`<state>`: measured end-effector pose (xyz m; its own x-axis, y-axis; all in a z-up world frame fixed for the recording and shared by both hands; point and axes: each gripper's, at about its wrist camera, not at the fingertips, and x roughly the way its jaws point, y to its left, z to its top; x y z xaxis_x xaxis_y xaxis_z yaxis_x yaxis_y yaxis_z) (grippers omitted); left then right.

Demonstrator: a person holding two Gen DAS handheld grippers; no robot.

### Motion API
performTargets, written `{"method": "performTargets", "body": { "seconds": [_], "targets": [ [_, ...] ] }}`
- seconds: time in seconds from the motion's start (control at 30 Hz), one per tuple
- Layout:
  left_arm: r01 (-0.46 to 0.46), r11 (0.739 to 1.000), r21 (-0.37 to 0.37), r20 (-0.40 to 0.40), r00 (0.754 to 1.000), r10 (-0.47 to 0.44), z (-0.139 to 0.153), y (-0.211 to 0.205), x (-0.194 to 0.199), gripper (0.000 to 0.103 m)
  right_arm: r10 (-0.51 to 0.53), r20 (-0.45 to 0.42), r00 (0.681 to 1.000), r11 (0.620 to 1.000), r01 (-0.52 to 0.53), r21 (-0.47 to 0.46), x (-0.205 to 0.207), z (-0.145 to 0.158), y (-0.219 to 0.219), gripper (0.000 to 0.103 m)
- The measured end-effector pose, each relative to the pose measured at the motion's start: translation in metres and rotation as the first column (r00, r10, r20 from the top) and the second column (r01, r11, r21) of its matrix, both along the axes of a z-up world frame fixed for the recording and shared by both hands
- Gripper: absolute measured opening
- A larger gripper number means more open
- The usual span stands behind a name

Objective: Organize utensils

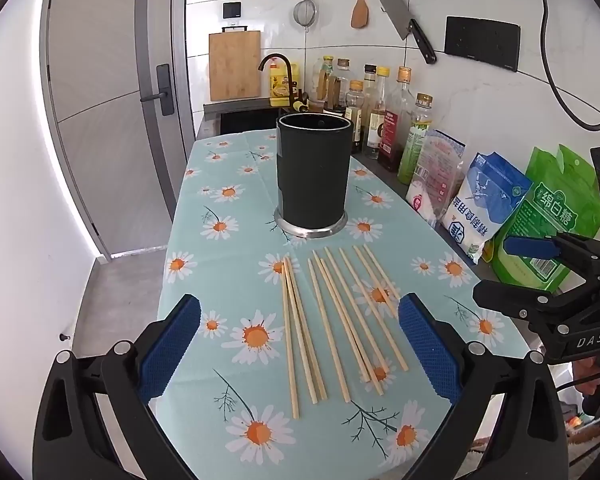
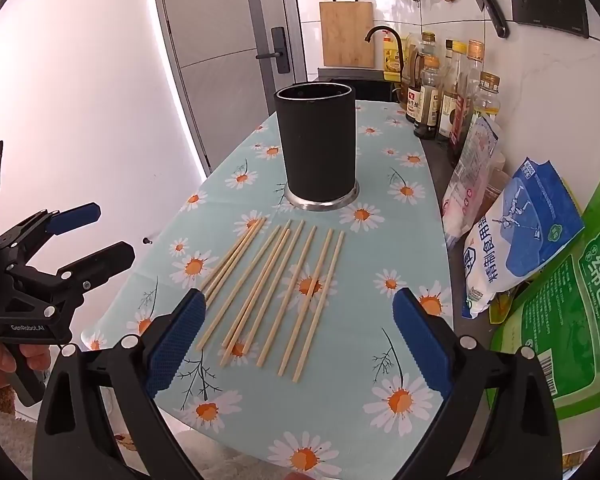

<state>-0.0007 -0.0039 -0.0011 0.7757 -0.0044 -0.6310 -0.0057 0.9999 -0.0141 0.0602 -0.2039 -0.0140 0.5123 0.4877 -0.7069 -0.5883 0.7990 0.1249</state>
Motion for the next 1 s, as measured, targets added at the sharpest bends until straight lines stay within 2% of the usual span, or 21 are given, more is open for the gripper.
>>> {"method": "performTargets", "body": {
  "seconds": [0.67, 0.8, 1.0],
  "targets": [
    [0.005, 1.0, 0.01, -0.007, 1.0, -0.005, 0.0012, -0.0013, -0.0011, 0.097, 0.017, -0.005, 1.0, 1.0, -0.017, -0.004, 0.0068, 0.0058, -0.0018, 0.094],
    [0.005, 1.0, -0.02, -0.007, 1.0, -0.005, 0.0047, 0.0007, -0.0009, 0.097, 0.018, -0.003, 1.0, 1.0, -0.018, -0.005, 0.008, 0.0068, -0.0023, 0.094],
    [0.016, 1.0, -0.004, -0.01, 1.0, -0.016, 0.0022, -0.0033, 0.0016, 0.097, 0.017, -0.003, 1.0, 1.0, -0.017, -0.016, 0.0094, 0.007, -0.0052, 0.094]
  ]
}}
